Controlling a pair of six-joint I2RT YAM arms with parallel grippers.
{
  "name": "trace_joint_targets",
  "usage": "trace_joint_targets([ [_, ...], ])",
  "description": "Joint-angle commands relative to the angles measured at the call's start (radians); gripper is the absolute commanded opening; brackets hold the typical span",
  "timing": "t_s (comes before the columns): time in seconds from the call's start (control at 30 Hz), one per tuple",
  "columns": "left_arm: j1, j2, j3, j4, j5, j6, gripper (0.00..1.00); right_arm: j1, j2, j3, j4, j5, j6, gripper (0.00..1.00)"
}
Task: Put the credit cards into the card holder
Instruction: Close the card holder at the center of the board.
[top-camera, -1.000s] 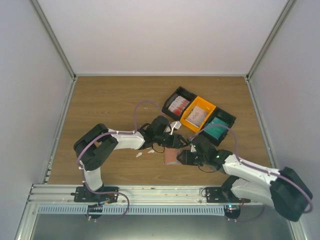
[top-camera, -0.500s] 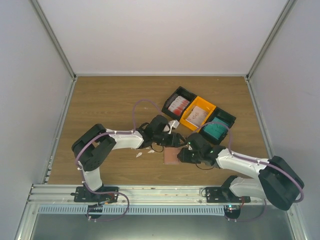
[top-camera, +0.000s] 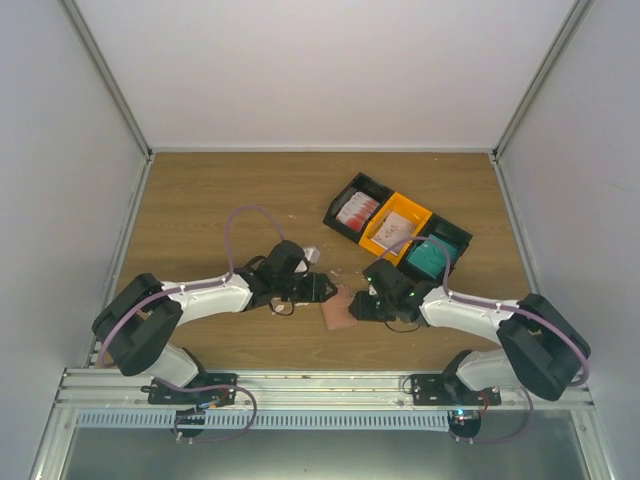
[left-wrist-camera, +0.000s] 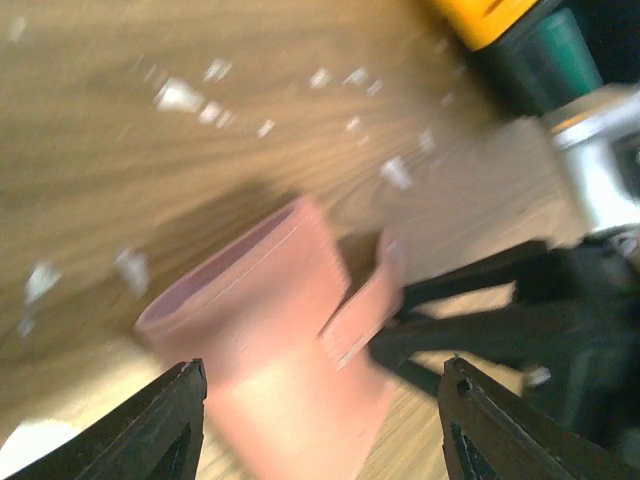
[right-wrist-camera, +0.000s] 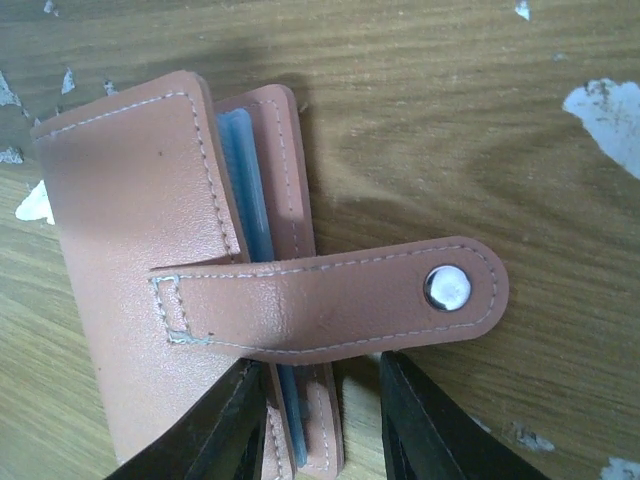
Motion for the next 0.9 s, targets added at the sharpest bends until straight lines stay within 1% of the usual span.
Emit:
trace_joint_targets([
  [0.0, 0.02, -0.028, -0.078, -0.017, 0.057, -0.007, 0.65, 0.008, 0.044, 0.021, -0.029, -0.002, -0.04, 0.33],
  [0.13, 0.027, -0.017, -0.105, -0.018, 0.078, -0.069, 0.64, 0.009, 0.078, 0.031, -0.024, -0.021, -0.05, 0.32],
  [0.27, 0.047, 0.006, -0.152, 0.058, 0.125, -0.147, 0.64, 0.008, 0.097, 0.031, -0.008, -0.037, -0.051, 0.32],
  [0.43, 0.066, 0.081, -0.191, 0.211, 0.221, -0.195, 0.6, 0.008, 0.118, 0.027, 0.024, -0.068, -0.06, 0.32],
  [0.57, 0.077, 0.13, -0.237, 0.322, 0.261, -0.218, 0.57, 0.008, 0.149, 0.021, 0.061, -0.093, -0.074, 0.32],
  [0.67, 0.087, 0.164, -0.284, 0.435, 0.292, -0.227, 0.48, 0.008, 0.174, 0.021, 0.083, -0.112, -0.082, 0.32],
  [0.73, 0.09, 0.176, -0.301, 0.506, 0.302, -0.223, 0.37, 0.008, 0.185, 0.018, 0.093, -0.119, -0.085, 0.31],
  [0.87, 0.092, 0.169, -0.291, 0.51, 0.28, -0.138, 0.19, 0.007, 0.155, 0.016, 0.092, -0.098, -0.075, 0.32],
])
